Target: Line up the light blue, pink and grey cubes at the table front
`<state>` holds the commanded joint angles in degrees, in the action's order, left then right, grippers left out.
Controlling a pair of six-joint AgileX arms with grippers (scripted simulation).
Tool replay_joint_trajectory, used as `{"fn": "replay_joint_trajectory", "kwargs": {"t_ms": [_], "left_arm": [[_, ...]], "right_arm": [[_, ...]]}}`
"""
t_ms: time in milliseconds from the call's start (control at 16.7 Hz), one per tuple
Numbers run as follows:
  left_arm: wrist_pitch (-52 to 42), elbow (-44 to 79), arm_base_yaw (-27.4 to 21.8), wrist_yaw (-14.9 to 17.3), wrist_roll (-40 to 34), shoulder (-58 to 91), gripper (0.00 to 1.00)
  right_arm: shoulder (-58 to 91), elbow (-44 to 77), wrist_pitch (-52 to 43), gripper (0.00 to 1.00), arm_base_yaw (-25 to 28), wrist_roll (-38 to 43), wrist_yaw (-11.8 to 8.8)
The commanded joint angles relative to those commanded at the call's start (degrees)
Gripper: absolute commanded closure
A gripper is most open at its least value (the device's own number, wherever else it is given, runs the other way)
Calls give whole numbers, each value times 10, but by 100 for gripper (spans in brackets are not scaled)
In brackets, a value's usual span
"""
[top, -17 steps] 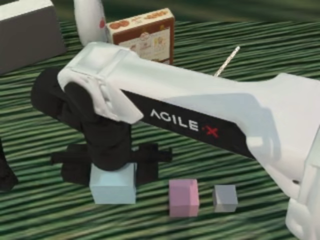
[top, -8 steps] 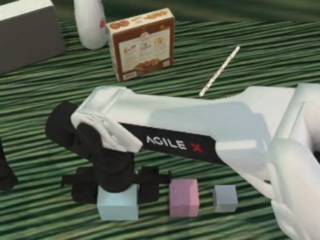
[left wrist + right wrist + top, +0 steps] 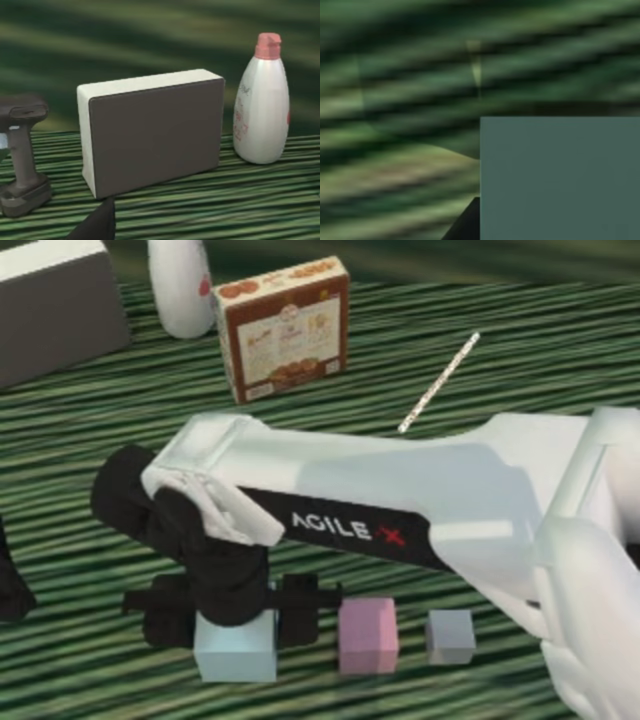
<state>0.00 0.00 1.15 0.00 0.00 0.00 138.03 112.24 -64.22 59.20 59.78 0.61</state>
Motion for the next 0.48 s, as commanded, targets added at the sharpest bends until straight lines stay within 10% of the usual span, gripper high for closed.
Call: {"fn": "replay_joint_trajectory", "kwargs": {"t_ms": [480], "left_arm": [[0, 0, 0, 0, 0, 0, 0]], "right_arm": [[0, 0, 0, 2, 0, 0, 0]]}}
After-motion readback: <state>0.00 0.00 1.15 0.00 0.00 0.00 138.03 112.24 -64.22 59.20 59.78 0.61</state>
